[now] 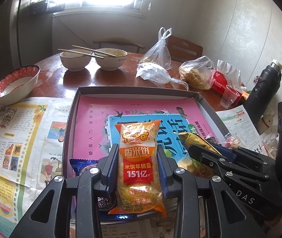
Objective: Organize snacks
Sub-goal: 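Carry the rice-cracker bag and candy bar over the tray with both tools, then lower the rice-cracker bag and open the left tool while the right tool drops the candy bar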
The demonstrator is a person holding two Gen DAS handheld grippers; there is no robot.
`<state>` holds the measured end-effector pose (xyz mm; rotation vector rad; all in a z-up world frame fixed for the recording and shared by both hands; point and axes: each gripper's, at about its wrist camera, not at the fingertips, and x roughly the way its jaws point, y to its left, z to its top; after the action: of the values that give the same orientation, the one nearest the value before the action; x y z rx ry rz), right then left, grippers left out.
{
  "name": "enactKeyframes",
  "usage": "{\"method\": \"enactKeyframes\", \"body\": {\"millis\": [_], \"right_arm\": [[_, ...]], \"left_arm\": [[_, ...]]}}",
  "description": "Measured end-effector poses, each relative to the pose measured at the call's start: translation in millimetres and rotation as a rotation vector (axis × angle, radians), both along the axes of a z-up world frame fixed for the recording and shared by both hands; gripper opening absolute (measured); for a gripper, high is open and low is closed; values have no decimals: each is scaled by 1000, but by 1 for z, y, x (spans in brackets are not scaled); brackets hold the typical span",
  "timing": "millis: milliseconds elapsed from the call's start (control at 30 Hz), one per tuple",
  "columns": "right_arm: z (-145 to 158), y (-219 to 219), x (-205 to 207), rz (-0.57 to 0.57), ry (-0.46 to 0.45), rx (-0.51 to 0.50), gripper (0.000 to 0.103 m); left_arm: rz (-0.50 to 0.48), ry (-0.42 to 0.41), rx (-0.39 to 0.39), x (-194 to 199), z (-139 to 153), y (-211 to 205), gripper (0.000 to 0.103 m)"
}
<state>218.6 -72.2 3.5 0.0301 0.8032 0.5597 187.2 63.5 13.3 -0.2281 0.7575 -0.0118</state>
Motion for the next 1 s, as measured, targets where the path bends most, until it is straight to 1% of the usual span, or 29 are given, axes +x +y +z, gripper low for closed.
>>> {"method": "enactKeyframes", "body": {"millis": [133, 200, 333, 467, 633, 767, 867, 1000], "right_arm": [[2, -3, -3, -1, -5, -1, 26], [3, -4, -5, -5, -11, -2, 30], [5, -7, -7, -7, -15, 2, 31], [6, -8, -9, -8, -14, 4, 34], [8, -10, -11, -9, -17, 9, 35], [8, -12, -15, -15, -21, 15, 38], [10, -14, -17, -19, -28, 15, 40], [14, -16, -19, -31, -39, 17, 49]], "left_arm": [[-4, 2, -2, -1, 0, 0, 37], [-4, 3, 0, -2, 0, 0, 37], [-6, 6, 3, -2, 0, -1, 37], [-11, 13, 2, -2, 0, -2, 38], [-9, 13, 8, -4, 2, -2, 39], [-7, 10, 14, -5, 4, -3, 45], [-5, 8, 13, -6, 6, -3, 48], [4, 4, 25, -8, 8, -2, 55]]}}
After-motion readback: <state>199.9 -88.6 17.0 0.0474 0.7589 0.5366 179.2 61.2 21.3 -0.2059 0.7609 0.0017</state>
